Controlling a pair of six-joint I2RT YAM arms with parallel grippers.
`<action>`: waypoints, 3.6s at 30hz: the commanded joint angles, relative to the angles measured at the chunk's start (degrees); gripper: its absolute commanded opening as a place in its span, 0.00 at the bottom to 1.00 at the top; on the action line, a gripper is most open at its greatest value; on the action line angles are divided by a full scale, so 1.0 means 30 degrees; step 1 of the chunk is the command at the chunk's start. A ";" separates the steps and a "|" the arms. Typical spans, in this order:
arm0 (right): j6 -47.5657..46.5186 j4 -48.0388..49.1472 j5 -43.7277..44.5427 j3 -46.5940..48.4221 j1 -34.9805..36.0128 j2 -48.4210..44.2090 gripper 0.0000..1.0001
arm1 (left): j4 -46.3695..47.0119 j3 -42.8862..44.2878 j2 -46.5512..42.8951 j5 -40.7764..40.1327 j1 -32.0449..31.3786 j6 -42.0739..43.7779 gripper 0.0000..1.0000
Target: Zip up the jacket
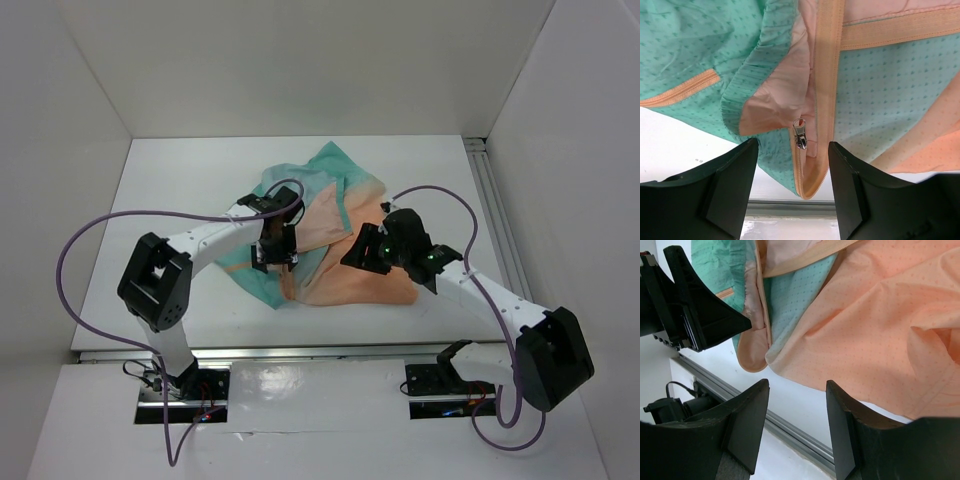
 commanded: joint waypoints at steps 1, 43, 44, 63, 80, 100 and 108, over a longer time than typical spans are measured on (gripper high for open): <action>-0.0305 -0.0282 0.0067 0.0004 -0.0120 -0.0616 0.57 | -0.0713 0.0190 0.0168 -0.0488 0.0010 -0.0655 0.70; -0.1184 -0.0809 -0.0810 -0.0201 -0.0882 -0.0265 0.57 | 0.0811 -0.1421 0.0168 0.1446 0.1094 -0.1534 0.66; -0.1184 -0.0809 -0.0812 -0.0201 -0.0882 -0.0265 0.57 | 0.0811 -0.1421 0.0168 0.1446 0.1094 -0.1360 0.67; -0.1184 -0.0634 -0.0987 -0.0201 -0.1058 -0.0089 0.57 | 0.0371 -0.2622 -0.0945 -0.0022 0.1094 -0.1712 0.58; -0.1624 0.0917 -0.3270 0.1818 0.1338 0.1754 0.57 | 0.3209 -0.5374 -0.6180 0.1708 0.1094 -0.1536 0.44; -0.5051 0.7480 -0.0050 0.5219 0.8198 0.8580 0.62 | 0.5147 -0.6576 -0.7888 0.3467 0.2145 -0.0159 0.43; -0.4848 0.9179 0.0653 0.4840 0.8376 0.9784 0.41 | 0.5936 -0.6988 -0.8064 0.4783 0.2793 -0.0157 0.43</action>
